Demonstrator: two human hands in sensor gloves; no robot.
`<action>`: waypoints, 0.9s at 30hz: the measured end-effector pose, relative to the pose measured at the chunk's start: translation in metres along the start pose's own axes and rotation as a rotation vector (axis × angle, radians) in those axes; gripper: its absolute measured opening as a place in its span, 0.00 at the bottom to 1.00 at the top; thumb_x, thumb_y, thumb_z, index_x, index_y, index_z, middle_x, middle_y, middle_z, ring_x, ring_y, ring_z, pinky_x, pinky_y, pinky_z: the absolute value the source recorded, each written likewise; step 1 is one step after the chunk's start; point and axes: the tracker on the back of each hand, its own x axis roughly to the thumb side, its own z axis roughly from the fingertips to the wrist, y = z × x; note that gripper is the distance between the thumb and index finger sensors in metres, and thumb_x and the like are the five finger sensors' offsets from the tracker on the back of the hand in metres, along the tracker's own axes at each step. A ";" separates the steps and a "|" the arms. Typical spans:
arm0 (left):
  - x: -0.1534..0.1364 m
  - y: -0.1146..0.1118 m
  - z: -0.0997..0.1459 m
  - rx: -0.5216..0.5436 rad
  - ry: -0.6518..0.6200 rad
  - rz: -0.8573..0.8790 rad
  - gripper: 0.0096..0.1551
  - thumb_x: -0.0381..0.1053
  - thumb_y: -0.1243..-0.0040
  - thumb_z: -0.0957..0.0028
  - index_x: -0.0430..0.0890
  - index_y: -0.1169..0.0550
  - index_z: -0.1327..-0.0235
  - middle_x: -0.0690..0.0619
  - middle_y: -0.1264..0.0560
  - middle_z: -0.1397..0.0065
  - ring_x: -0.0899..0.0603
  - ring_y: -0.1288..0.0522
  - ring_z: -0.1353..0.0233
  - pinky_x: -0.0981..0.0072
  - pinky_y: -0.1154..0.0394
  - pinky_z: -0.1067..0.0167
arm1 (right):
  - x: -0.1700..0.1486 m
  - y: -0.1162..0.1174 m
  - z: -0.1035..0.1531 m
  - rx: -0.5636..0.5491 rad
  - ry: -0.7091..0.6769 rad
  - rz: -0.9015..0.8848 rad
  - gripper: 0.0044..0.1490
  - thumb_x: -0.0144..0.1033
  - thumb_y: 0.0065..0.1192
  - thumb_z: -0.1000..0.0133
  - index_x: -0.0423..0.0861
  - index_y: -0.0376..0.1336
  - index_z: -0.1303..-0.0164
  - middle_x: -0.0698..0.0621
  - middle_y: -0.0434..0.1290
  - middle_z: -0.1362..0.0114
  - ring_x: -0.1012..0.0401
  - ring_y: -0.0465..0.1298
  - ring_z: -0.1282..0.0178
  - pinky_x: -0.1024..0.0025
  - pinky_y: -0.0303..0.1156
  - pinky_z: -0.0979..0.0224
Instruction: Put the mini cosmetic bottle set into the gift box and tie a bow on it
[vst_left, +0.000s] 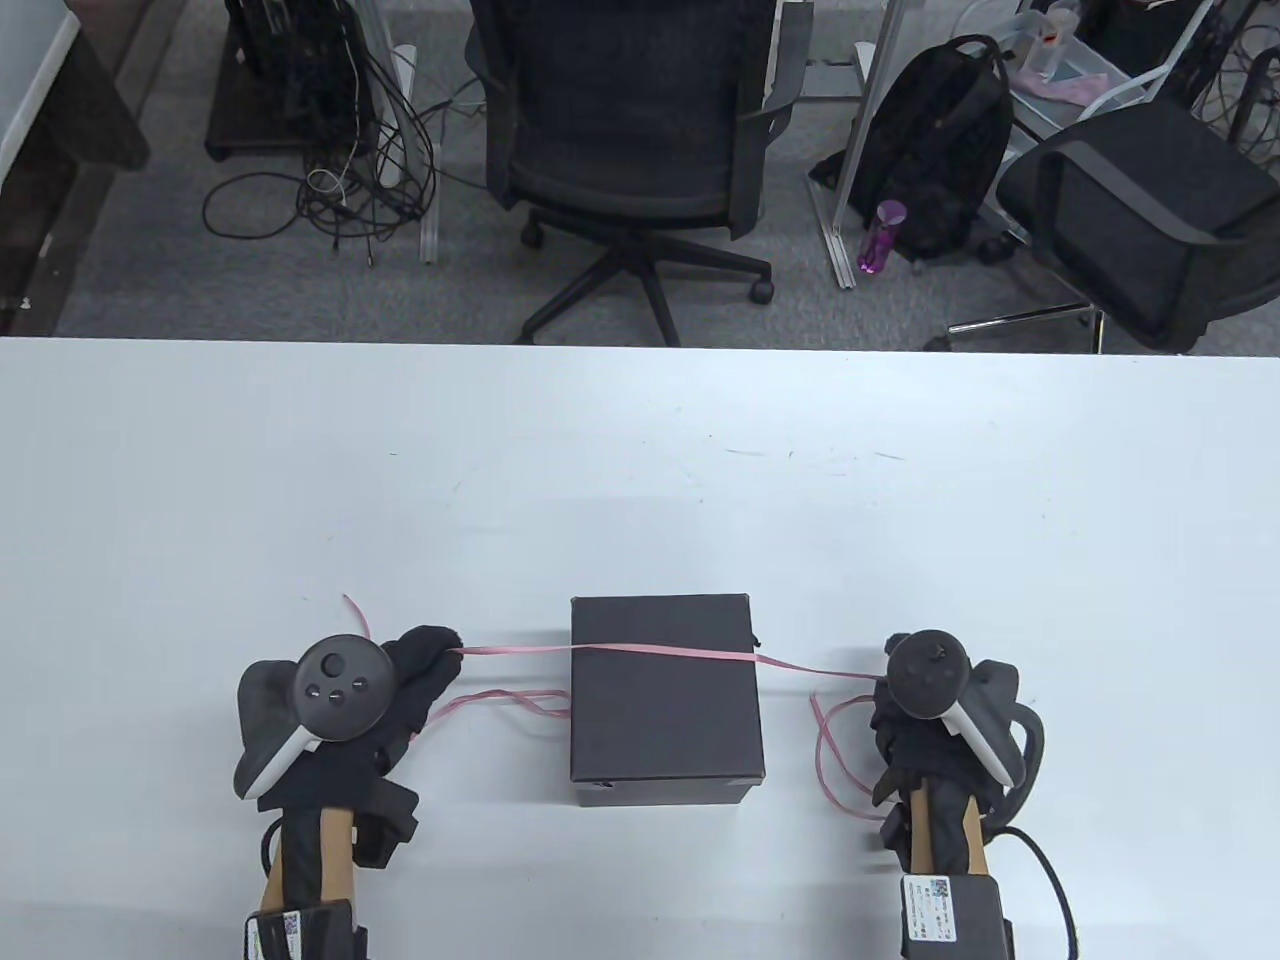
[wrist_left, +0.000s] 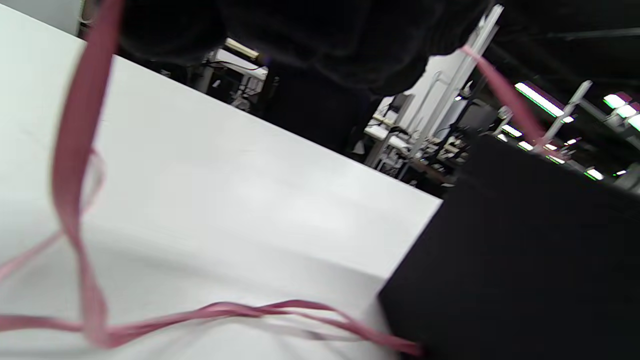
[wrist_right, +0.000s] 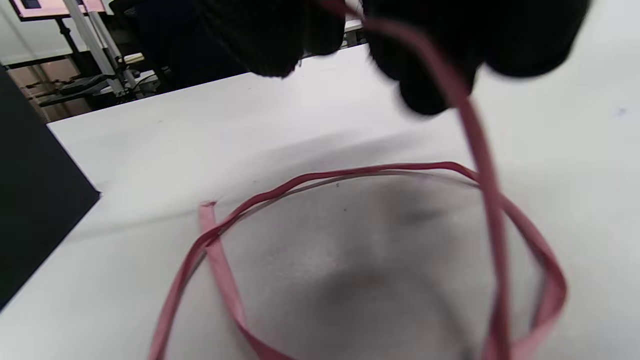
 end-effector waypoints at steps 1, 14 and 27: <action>0.008 0.000 0.001 0.019 -0.037 0.021 0.23 0.61 0.47 0.39 0.57 0.21 0.36 0.64 0.19 0.63 0.54 0.20 0.71 0.59 0.17 0.57 | 0.007 -0.009 0.007 -0.070 -0.035 0.004 0.47 0.26 0.58 0.36 0.25 0.41 0.15 0.15 0.42 0.19 0.20 0.49 0.27 0.19 0.51 0.34; 0.106 -0.023 0.026 0.075 -0.469 0.025 0.23 0.62 0.50 0.39 0.60 0.23 0.34 0.65 0.19 0.62 0.54 0.20 0.70 0.59 0.17 0.57 | 0.130 -0.018 0.086 -0.203 -0.810 -0.108 0.57 0.53 0.59 0.39 0.38 0.40 0.09 0.17 0.30 0.18 0.21 0.29 0.29 0.12 0.37 0.37; 0.078 -0.013 0.015 0.099 -0.349 -0.022 0.23 0.62 0.47 0.41 0.58 0.22 0.35 0.65 0.19 0.62 0.54 0.19 0.69 0.58 0.17 0.55 | 0.098 -0.033 0.069 -0.344 -0.710 -0.600 0.26 0.27 0.47 0.38 0.32 0.65 0.34 0.25 0.75 0.36 0.58 0.83 0.60 0.59 0.82 0.54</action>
